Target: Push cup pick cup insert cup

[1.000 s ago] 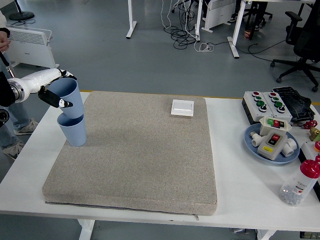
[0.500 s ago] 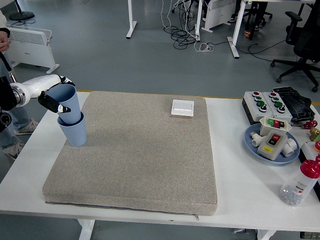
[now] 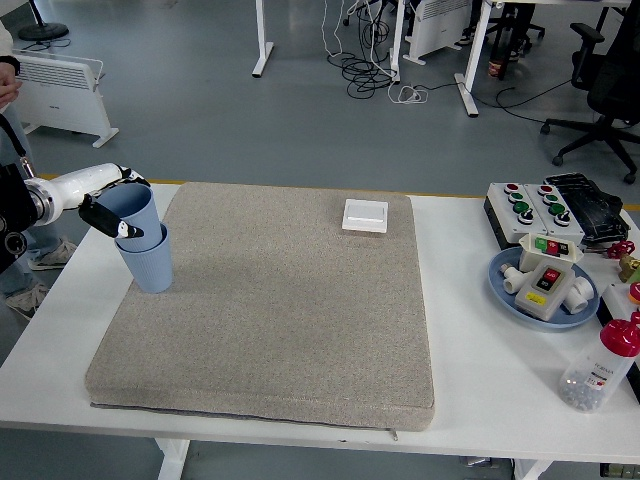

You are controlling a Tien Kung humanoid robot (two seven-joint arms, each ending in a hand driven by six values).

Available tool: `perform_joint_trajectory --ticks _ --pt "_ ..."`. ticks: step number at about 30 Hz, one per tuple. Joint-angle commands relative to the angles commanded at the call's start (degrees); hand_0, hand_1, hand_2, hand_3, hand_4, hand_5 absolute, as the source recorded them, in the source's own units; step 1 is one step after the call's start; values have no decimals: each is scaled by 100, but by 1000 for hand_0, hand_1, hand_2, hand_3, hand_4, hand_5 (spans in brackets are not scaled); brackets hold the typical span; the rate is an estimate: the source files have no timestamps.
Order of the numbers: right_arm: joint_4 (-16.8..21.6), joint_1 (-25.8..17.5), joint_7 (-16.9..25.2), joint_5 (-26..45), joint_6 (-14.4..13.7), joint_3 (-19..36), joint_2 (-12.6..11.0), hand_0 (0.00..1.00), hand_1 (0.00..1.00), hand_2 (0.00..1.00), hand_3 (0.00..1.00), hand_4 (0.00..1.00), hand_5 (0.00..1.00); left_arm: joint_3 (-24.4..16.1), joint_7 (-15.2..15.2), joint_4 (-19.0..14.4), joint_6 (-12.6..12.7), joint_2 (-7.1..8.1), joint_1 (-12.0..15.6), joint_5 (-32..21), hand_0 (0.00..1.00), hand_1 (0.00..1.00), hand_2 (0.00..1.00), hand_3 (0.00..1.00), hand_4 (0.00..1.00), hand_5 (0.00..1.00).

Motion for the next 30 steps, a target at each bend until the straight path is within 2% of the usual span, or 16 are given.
perform_joint_trajectory --ticks 2,3,8,9,18,20,21,22,23,26,27,30 --pt "0 0 0 -4 0 3 1 781 722 728 630 307 579 -3 -18 4 4 -10 8 -31 811 819 916 707 850 348" --pt "0 -1 0 -10 1 6 1 781 722 727 630 307 580 -3 -21 4 2 -17 11 -56 898 898 996 822 976 547" --pt "0 -1 -4 -19 4 14 0 781 722 727 630 307 580 -24 -107 47 42 -45 19 -160 898 898 996 822 976 547" --pt "0 -2 -4 -19 4 14 0 781 722 728 630 306 578 -25 -117 52 51 -47 20 -167 946 954 998 898 998 607" --pt "0 8 3 11 4 -2 -3 781 721 728 630 306 578 -135 -361 151 284 -71 48 -123 967 973 998 921 998 628" --pt "0 9 5 -2 5 9 -5 781 721 728 630 306 578 -306 -557 38 414 -22 140 -47 967 973 998 921 998 628" --pt "0 8 5 -5 5 12 -6 781 722 728 630 307 576 -407 -682 -24 517 1 186 -15 821 802 883 774 812 600" --pt "0 8 5 -15 5 20 -10 781 722 728 630 307 576 -598 -865 -135 698 38 301 -42 821 802 883 774 812 600" --pt "0 8 5 -18 5 22 -11 781 722 728 630 307 576 -687 -946 -167 776 47 333 -48 821 802 883 774 812 600" --pt "0 7 9 -34 4 48 -18 781 722 728 630 307 576 -1293 -1514 -511 1222 154 706 -446 821 802 883 774 812 600" --pt "0 7 11 -42 6 54 -22 781 721 728 630 307 575 -1510 -1693 -652 1359 186 851 -566 479 533 520 476 643 587" --pt "0 3 11 -74 3 90 -29 781 721 728 630 307 575 -2199 -1951 -1166 1664 275 1391 -1038 479 533 520 476 643 587"
